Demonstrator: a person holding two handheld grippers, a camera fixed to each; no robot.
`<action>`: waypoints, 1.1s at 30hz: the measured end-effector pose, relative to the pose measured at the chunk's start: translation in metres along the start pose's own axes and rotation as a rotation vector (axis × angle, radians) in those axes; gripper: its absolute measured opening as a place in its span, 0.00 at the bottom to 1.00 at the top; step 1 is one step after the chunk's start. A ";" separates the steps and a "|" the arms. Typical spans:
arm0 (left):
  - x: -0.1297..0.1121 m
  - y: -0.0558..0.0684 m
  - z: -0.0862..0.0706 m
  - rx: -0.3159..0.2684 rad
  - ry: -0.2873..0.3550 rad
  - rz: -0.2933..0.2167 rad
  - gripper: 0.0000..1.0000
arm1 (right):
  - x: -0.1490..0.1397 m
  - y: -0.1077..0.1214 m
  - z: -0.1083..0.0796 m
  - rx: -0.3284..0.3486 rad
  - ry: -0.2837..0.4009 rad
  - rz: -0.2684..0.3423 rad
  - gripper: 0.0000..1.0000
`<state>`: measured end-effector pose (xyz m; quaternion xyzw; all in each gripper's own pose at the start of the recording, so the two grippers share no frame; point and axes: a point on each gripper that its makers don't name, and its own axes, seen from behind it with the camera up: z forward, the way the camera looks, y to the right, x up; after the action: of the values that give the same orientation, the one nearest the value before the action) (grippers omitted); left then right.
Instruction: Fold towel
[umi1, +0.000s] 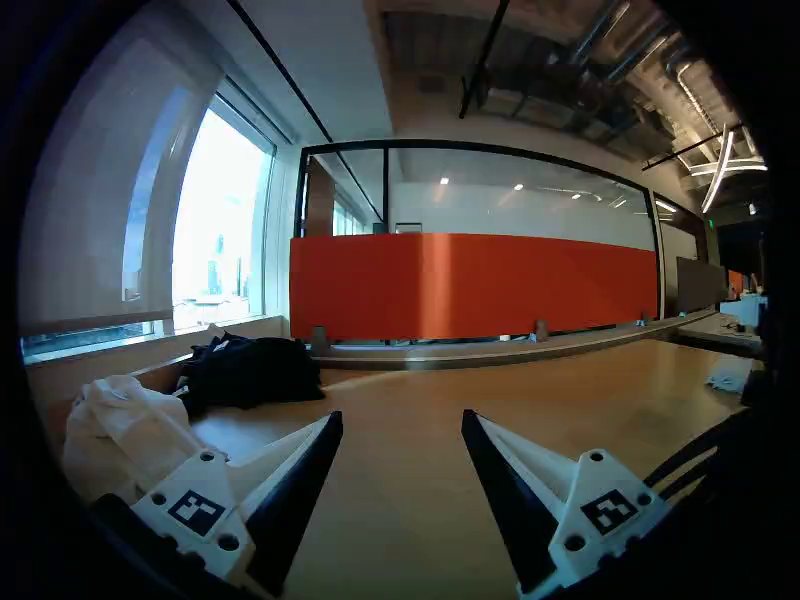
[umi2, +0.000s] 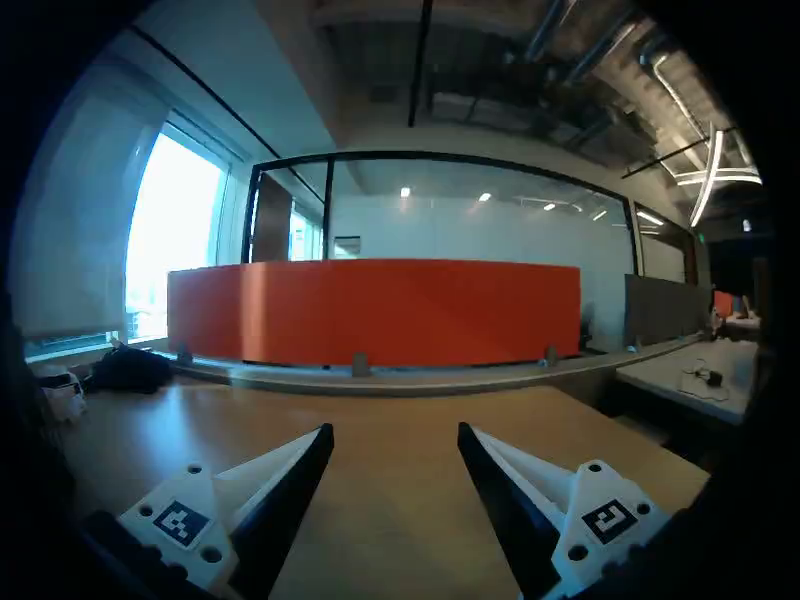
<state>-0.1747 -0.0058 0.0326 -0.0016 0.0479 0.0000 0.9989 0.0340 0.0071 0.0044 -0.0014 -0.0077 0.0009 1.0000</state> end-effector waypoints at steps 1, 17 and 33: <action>0.000 0.000 0.000 0.000 0.000 0.000 0.88 | -0.003 0.000 0.000 0.000 -0.002 0.001 0.96; -0.001 0.000 0.000 0.000 0.000 0.000 0.88 | -0.037 0.003 0.000 0.005 -0.002 0.004 0.97; -0.002 0.000 -0.001 0.000 0.001 0.000 0.88 | -0.041 0.003 0.000 0.003 0.007 0.040 0.98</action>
<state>-0.1764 -0.0057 0.0320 -0.0016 0.0482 -0.0001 0.9988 -0.0068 0.0104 0.0036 -0.0002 -0.0042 0.0208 0.9998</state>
